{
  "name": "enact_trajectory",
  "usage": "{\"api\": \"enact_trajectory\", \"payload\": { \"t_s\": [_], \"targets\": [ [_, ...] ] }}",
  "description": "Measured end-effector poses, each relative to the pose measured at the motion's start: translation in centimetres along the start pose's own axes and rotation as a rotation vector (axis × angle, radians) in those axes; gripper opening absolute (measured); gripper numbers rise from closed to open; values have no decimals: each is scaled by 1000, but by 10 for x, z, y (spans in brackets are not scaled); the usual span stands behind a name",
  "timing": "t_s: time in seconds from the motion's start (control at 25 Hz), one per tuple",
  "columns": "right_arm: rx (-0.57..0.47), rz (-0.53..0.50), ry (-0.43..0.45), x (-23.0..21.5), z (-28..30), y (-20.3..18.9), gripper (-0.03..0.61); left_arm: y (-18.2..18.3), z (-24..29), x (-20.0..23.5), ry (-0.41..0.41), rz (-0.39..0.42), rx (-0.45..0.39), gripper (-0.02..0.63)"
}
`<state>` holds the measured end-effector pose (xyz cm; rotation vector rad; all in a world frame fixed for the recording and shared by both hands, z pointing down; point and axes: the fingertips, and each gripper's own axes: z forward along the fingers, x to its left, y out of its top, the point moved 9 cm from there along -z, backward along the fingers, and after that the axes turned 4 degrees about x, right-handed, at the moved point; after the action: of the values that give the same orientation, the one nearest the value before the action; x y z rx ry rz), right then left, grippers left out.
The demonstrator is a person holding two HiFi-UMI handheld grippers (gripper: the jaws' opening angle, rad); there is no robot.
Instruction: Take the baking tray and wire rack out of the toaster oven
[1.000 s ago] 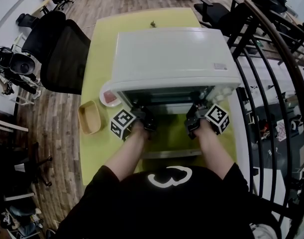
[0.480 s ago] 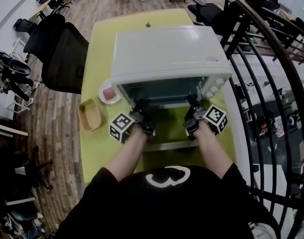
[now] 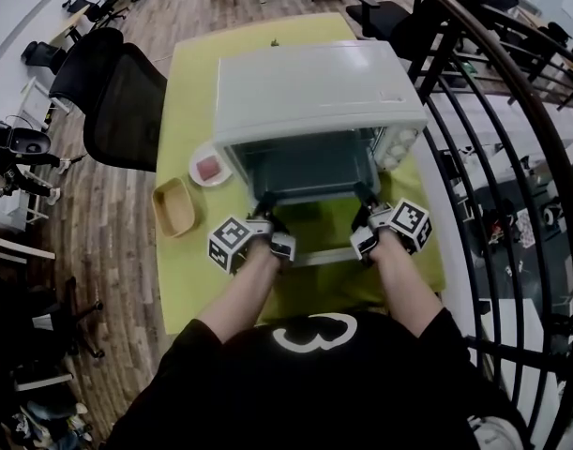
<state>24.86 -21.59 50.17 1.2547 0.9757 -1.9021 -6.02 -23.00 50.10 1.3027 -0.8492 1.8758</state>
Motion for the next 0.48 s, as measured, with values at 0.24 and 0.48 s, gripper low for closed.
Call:
{"api": "enact_trajectory", "payload": {
  "t_s": [0.24,0.48],
  "targets": [
    [-4,-8,-2,-1,-18,-6,104,-9,-13,2,-22,1,20,100],
    [-5,-14,-3,-2,-35,-17,100,-16,-28,5,-26,2,31,100]
  ]
}}
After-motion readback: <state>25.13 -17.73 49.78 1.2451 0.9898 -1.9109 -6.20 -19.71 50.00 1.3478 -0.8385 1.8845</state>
